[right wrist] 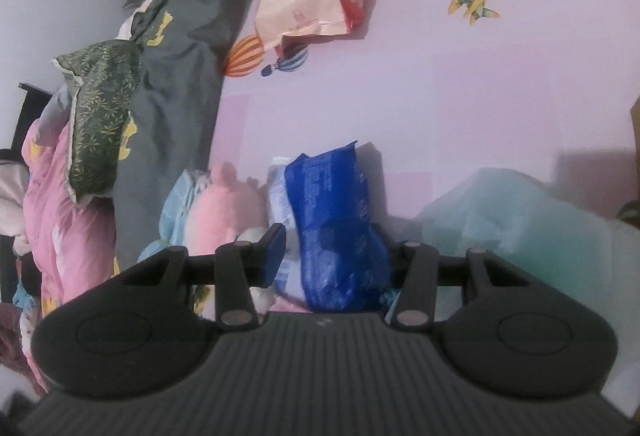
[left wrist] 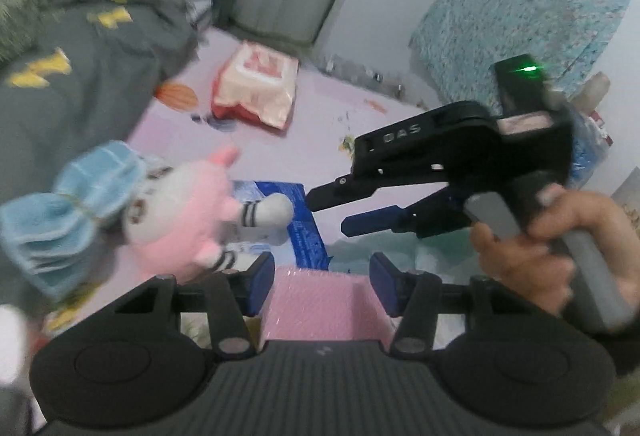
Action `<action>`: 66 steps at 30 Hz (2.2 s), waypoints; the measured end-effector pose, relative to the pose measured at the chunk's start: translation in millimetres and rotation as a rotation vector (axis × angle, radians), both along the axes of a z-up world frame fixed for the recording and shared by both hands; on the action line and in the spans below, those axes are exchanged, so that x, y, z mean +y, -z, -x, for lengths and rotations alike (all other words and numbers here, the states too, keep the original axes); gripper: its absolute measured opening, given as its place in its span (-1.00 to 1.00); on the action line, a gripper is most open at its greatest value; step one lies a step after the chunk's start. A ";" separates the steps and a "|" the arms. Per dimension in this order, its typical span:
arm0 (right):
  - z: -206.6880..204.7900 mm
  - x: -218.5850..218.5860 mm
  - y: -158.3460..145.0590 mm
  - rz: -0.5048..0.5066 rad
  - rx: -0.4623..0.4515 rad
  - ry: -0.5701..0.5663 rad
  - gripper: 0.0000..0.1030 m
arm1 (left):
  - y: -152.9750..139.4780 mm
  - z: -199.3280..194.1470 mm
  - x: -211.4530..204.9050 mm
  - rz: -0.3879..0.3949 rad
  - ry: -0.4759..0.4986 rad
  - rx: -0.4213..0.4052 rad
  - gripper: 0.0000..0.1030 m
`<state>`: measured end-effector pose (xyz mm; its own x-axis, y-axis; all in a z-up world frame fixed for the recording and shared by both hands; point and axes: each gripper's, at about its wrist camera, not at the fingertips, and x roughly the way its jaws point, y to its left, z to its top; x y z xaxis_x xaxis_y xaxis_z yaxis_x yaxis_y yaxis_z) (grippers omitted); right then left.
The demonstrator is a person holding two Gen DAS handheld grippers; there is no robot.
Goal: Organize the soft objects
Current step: 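Grasp the blue plastic packet with the right gripper, then carry the blue packet with the right gripper toward the cardboard box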
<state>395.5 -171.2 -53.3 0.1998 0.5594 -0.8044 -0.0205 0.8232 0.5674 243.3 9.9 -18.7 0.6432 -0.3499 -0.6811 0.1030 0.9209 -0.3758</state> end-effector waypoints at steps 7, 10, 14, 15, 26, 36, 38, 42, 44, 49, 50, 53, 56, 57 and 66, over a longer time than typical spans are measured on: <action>-17.7 -0.1 14.9 -0.034 0.055 -0.032 -0.12 | 35.2 -48.5 -5.2 -0.054 -0.003 0.083 0.08; -24.3 3.9 21.9 -0.039 0.078 -0.062 -0.12 | 36.0 -52.3 1.4 -0.120 -0.020 0.098 0.23; -33.6 14.1 32.1 -0.023 0.101 -0.101 -0.12 | 39.0 -60.0 6.1 -0.116 0.006 0.143 0.35; -36.0 17.0 35.0 -0.019 0.105 -0.107 -0.11 | 40.3 -62.3 4.3 -0.123 0.014 0.151 0.42; -45.9 26.1 59.7 -0.113 0.186 -0.132 0.00 | 49.7 -81.3 -16.3 -0.188 0.018 0.200 0.73; -25.3 19.7 9.8 -0.136 -0.041 -0.105 -0.22 | 8.6 -72.3 -13.0 -0.144 -0.025 0.083 0.65; -20.0 15.9 -4.3 -0.149 -0.087 -0.092 -0.23 | -4.1 -67.9 -15.3 -0.149 -0.033 0.043 0.65; -8.3 4.4 -36.1 -0.183 -0.175 -0.071 -0.25 | -37.5 -53.3 -23.7 -0.156 -0.038 -0.041 0.64; -1.3 -4.2 -54.0 -0.199 -0.216 -0.068 -0.25 | -54.0 -45.2 -30.5 -0.155 -0.035 -0.079 0.64; 25.1 -43.1 -97.7 -0.221 -0.308 -0.039 -0.26 | -92.9 -28.4 -67.5 -0.148 0.014 -0.146 0.65; 31.9 -56.6 -104.2 -0.223 -0.321 -0.028 -0.26 | -98.4 -26.5 -77.7 -0.145 0.032 -0.151 0.64; 49.9 -99.9 -119.4 -0.214 -0.344 0.029 -0.26 | -111.3 -24.7 -116.1 -0.127 0.111 -0.161 0.65; 67.0 -155.6 -124.3 -0.194 -0.339 0.117 -0.26 | -114.1 -27.2 -163.6 -0.101 0.211 -0.148 0.65; 73.1 -176.7 -123.4 -0.183 -0.329 0.153 -0.26 | -112.3 -29.1 -181.2 -0.091 0.248 -0.138 0.65; 103.2 -330.0 -83.7 0.009 -0.177 0.406 -0.26 | -55.6 -61.5 -326.3 -0.020 0.500 0.027 0.62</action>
<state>292.3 -501.3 30.4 0.5366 0.4005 -0.7427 0.2092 0.7896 0.5769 304.7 -316.4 36.9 0.3817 -0.5978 -0.7049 0.5241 0.7682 -0.3677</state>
